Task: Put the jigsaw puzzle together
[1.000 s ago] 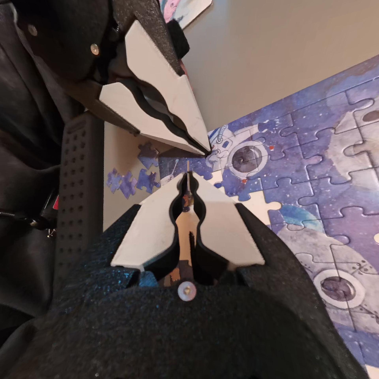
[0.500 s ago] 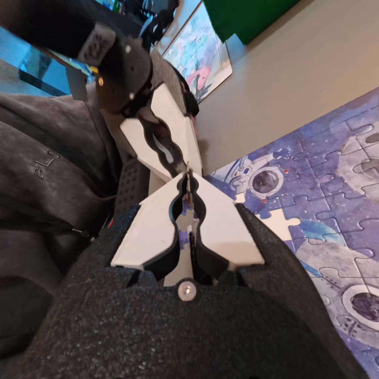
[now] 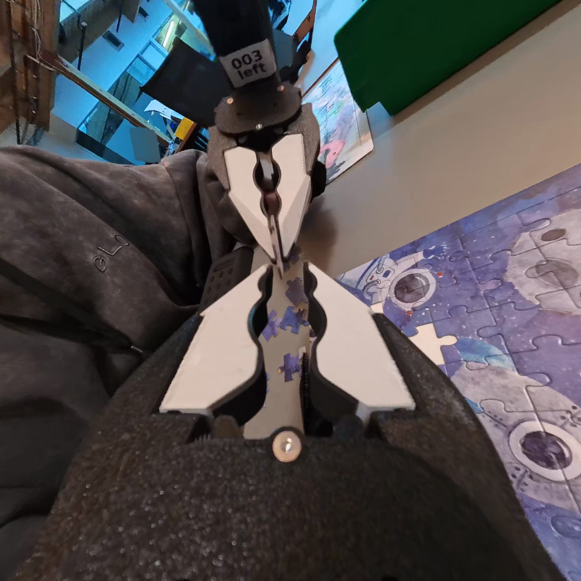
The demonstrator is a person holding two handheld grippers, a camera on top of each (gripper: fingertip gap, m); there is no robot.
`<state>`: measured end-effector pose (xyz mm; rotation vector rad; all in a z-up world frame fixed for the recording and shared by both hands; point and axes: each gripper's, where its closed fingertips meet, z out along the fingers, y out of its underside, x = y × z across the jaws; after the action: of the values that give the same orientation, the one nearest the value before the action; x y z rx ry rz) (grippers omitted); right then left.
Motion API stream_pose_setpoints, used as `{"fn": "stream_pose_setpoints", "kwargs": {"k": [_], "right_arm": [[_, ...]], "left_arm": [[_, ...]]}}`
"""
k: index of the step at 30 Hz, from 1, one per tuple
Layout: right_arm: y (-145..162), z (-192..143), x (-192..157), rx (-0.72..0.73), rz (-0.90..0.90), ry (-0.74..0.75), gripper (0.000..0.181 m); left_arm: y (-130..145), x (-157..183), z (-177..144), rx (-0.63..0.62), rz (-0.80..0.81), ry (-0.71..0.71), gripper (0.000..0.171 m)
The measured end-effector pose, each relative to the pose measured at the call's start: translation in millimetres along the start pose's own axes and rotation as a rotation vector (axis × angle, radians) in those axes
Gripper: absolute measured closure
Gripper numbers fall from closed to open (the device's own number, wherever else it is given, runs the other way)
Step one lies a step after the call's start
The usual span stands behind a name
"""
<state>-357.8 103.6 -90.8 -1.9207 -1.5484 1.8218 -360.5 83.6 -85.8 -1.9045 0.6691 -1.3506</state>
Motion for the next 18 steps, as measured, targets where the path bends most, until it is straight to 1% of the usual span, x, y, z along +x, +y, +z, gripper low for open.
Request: {"fn": "stream_pose_setpoints", "kwargs": {"k": [1, 3, 4, 6, 8, 12, 14, 16, 18], "right_arm": [[0, 0, -3, 0.002, -0.012, -0.012, 0.165], [0, 2, -10, 0.003, -0.032, -0.046, 0.177], [0, 5, -11, -0.001, -0.045, -0.044, 0.179], [0, 7, -12, -0.012, -0.071, -0.030, 0.179], [-5, 7, -15, 0.015, -0.074, -0.049, 0.180], [-4, 8, -13, 0.020, -0.050, -0.055, 0.179], [-3, 5, -12, 0.024, -0.043, -0.052, 0.179], [-3, 1, -9, 0.025, -0.030, -0.043, 0.180], [1, 0, -10, 0.004, -0.009, -0.059, 0.180]], "left_arm": [[-2, 1, -1, 0.014, -0.007, 0.009, 0.171], [-4, 3, 0, 0.029, -0.010, 0.023, 0.171], [-3, 4, 0, 0.025, -0.010, 0.034, 0.171], [0, 5, 2, 0.014, -0.007, 0.037, 0.170], [2, 8, 5, 0.006, 0.001, 0.046, 0.170], [6, 5, 7, -0.022, 0.036, 0.012, 0.169], [6, 2, 4, -0.025, 0.045, -0.002, 0.164], [4, -3, 0, -0.021, 0.041, -0.025, 0.148], [0, -4, -4, -0.002, 0.025, -0.013, 0.149]]}}
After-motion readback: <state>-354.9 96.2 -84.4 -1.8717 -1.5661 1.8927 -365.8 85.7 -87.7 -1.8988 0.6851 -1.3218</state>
